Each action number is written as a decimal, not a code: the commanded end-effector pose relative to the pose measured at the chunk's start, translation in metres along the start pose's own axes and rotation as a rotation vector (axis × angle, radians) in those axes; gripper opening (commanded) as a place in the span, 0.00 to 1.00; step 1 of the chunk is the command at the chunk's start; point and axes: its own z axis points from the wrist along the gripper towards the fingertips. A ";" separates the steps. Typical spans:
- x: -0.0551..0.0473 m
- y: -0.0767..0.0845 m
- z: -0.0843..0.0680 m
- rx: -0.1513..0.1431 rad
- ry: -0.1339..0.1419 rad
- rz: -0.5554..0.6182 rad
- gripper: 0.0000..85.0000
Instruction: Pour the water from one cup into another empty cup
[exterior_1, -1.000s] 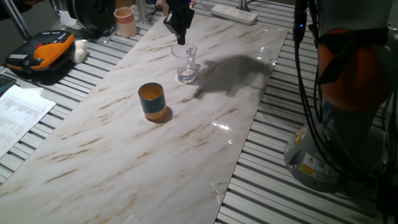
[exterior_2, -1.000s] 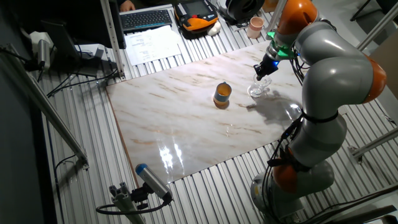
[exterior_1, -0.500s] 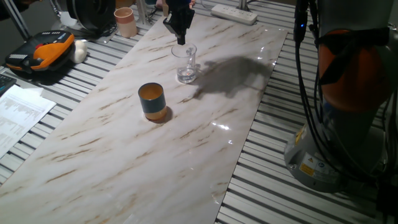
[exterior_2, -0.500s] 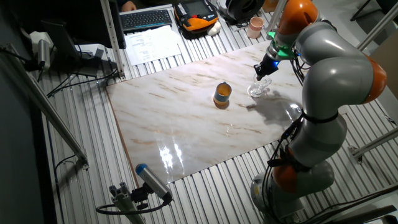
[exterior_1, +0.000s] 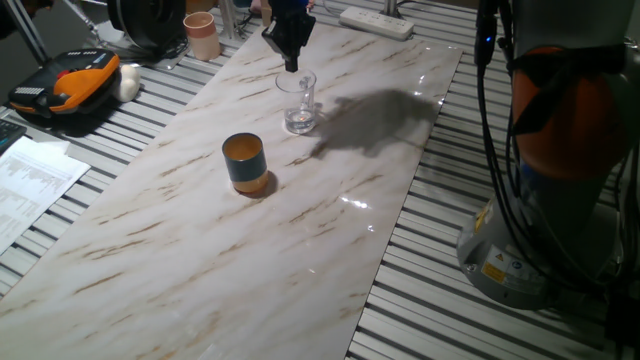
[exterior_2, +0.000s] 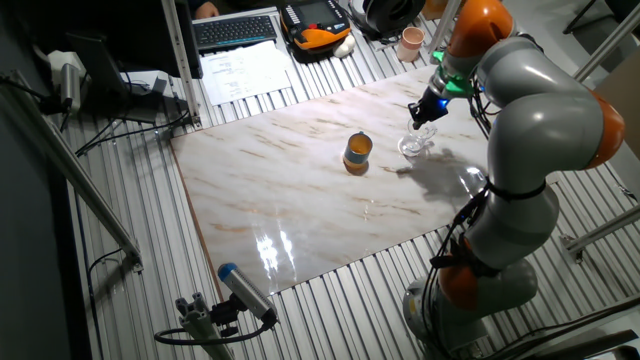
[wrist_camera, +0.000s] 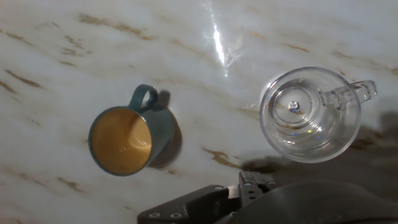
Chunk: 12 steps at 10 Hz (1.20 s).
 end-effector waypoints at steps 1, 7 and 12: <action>0.000 0.000 0.000 0.023 -0.016 0.001 0.00; 0.000 0.000 0.000 -0.016 -0.026 -0.038 0.00; 0.000 0.000 0.000 0.001 -0.026 -0.056 0.00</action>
